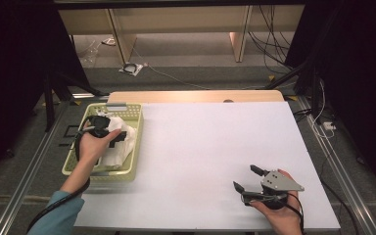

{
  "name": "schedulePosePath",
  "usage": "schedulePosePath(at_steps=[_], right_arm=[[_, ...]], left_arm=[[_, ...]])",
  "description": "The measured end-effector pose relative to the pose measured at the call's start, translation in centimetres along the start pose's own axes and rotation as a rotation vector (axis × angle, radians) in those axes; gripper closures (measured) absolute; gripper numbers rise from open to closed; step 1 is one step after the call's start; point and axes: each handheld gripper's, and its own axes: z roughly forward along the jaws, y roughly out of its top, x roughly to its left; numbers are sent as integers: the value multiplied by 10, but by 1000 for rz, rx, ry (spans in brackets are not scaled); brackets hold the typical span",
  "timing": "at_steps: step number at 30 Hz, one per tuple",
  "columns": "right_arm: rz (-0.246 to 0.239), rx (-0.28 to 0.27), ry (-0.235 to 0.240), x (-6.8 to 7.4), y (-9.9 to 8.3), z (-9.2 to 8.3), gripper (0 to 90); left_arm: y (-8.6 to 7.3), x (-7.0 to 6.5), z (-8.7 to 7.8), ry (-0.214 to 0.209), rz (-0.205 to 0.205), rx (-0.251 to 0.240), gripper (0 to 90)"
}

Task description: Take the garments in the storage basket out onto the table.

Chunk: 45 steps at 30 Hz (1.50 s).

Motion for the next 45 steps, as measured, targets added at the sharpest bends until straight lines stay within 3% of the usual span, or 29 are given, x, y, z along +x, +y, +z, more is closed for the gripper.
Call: schedulePosePath(at_steps=[7, 12, 16, 19, 20, 26, 28, 32, 45], right_arm=[[3, -3, 5, 0, -1, 1, 202], [1, -1, 5, 0, -1, 1, 208], [1, 0, 7, 0, -1, 1, 215], [3, -1, 8, 0, -1, 1, 216], [2, 2, 6, 0, -1, 1, 217], [2, 5, 8, 0, -1, 1, 218], [3, 9, 6, -1, -1, 1, 219], [4, 7, 9, -1, -1, 0, 221], [6, -1, 9, -1, -1, 1, 221]], left_arm=[[-3, 1, 12, 6, -25, 55, 185], [-6, -1, 17, -2, -32, 91, 409], [-6, -3, 17, 11, -13, 114, 531], [-6, -2, 17, 11, -23, 117, 593], [-6, -2, 16, 11, -30, 116, 654], [-9, -4, 14, 13, -13, 93, 730], [-9, -5, 11, 6, 22, 74, 739], [-9, -7, 5, -14, 16, 34, 744], [-10, -7, -7, -11, 28, -76, 742]])
